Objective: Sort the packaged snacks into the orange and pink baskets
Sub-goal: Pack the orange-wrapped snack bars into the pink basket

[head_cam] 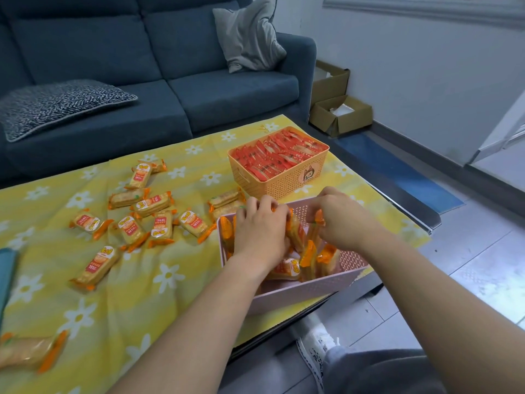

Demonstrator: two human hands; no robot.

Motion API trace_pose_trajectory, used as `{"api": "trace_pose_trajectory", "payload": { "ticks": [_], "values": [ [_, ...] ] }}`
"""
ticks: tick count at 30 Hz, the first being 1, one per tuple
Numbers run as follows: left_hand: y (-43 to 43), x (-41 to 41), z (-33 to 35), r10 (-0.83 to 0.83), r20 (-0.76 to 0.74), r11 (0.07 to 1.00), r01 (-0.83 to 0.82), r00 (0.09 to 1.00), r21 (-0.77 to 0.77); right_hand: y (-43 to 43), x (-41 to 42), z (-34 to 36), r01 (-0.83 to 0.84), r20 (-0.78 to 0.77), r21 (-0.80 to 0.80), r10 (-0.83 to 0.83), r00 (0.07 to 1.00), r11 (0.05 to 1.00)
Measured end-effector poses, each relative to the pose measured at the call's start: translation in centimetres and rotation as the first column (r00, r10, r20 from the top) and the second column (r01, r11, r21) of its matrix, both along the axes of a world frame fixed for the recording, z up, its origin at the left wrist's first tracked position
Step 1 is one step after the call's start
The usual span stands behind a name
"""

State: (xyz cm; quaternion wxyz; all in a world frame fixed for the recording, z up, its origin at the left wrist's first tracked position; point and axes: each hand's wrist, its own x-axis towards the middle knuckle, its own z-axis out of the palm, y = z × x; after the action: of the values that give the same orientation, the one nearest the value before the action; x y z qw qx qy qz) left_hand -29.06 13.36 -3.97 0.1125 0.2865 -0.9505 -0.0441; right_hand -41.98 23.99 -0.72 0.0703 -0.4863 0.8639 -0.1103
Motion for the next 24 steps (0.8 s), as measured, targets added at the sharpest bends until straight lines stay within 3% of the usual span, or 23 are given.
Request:
{"api": "trace_pose_trajectory", "payload": {
  "ticks": [5, 14, 20, 24],
  "values": [
    [0.1, -1.0, -0.7, -0.021, -0.009, 0.993, 0.02, 1.0, -0.114, -0.1, 0.0, -1.6, 0.027, 0.166, -0.106, -0.009, 0.986, 0.994],
    [-0.5, -2.4, -1.4, 0.065, -0.042, 0.992, -0.07, 0.997, -0.108, -0.4, -0.8, -2.9, 0.081, 0.198, -0.295, -0.022, 0.98, 0.952],
    [0.2, -2.8, -2.0, 0.035, -0.075, 0.984, -0.048, 0.997, -0.172, -1.2, -1.0, -3.3, 0.017, 0.181, -0.249, 0.029, 0.983, 0.968],
    [0.3, -3.1, -1.6, -0.066, -0.064, 0.995, 0.061, 0.996, -0.076, -0.3, -1.3, -2.0, 0.022, 0.317, -0.185, 0.038, 0.948, 0.983]
  ]
}}
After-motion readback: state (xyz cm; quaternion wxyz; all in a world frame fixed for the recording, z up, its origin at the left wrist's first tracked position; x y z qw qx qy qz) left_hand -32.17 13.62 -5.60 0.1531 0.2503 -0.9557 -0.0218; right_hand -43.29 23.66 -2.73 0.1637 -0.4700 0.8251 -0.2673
